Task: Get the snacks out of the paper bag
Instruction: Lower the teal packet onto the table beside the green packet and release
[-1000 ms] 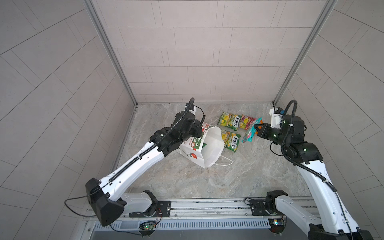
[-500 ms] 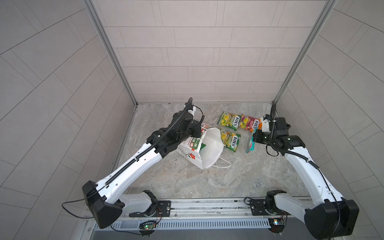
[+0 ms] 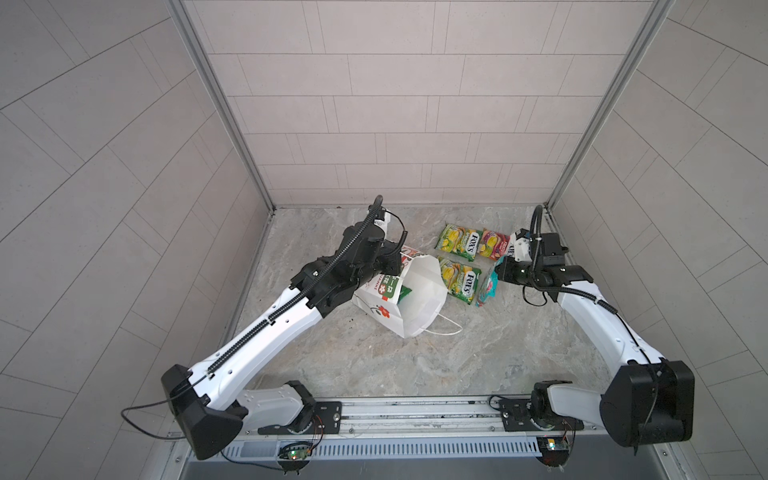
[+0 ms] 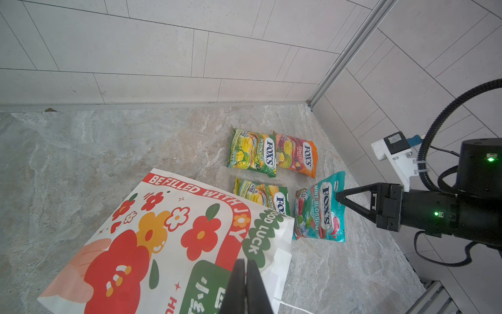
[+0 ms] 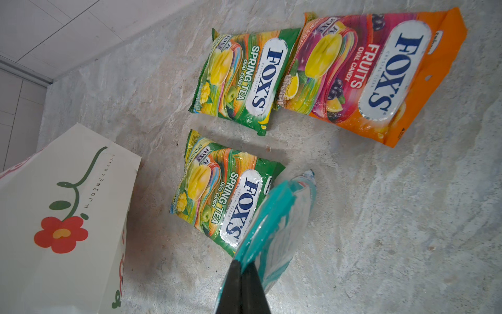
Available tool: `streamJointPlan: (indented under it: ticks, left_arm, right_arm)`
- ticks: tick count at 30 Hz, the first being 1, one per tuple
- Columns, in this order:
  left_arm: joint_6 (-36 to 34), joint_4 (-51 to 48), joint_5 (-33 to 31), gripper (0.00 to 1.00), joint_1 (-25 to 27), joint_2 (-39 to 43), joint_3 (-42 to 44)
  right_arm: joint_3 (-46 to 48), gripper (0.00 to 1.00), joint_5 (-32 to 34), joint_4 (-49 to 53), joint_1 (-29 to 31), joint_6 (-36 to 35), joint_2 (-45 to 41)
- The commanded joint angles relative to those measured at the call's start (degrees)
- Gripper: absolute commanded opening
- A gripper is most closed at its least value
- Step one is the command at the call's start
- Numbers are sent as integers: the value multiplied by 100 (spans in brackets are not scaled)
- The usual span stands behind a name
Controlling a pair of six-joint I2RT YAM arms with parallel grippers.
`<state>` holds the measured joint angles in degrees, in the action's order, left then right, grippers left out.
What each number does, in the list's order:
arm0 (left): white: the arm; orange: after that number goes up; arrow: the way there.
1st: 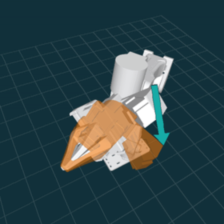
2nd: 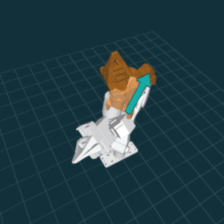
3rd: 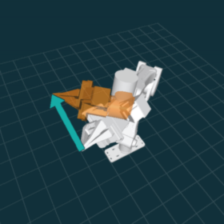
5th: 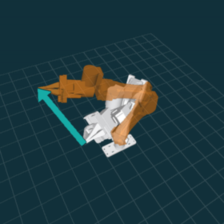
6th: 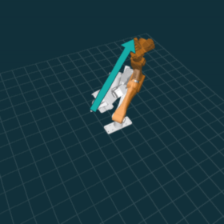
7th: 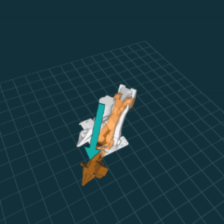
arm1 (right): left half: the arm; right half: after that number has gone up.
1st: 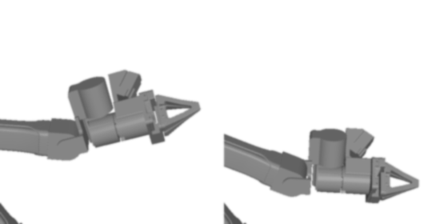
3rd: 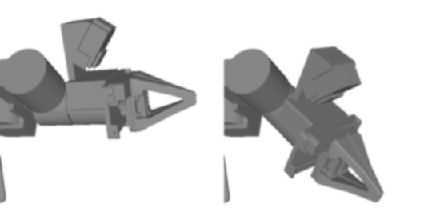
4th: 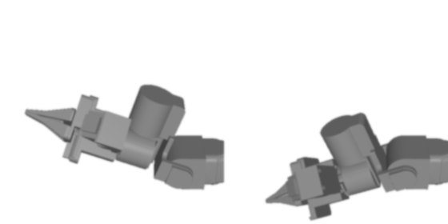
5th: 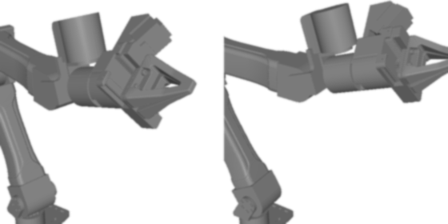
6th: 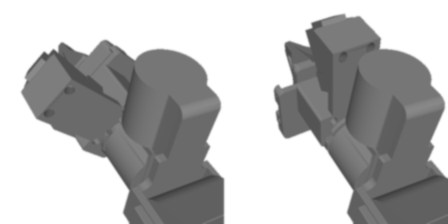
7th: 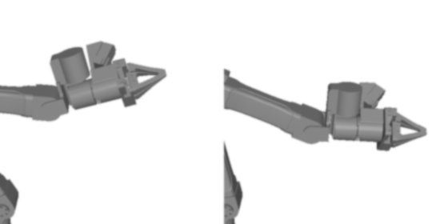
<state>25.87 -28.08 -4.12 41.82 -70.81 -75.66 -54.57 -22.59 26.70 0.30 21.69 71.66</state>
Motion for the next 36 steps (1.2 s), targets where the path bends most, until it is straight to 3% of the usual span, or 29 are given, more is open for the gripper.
streamJointPlan:
  ticks: [1,17,26,31,36]
  left_arm:
    - [-91,65,-51,0,18,83,-36]
    - [-124,74,-23,0,18,6,-123]
    - [-127,59,-23,0,11,19,-117]
    - [-126,57,-36,0,13,33,-115]
    - [-126,54,-27,0,13,39,-108]
  right_arm:
    - [86,0,18,-99,-82,-242,31]
    - [-20,0,1643,712,-89,-687,73]
    - [-17,5,1906,707,-82,-637,338]
    - [-60,11,1874,712,-82,-601,579]
    - [-308,27,1853,1002,-84,-582,913]
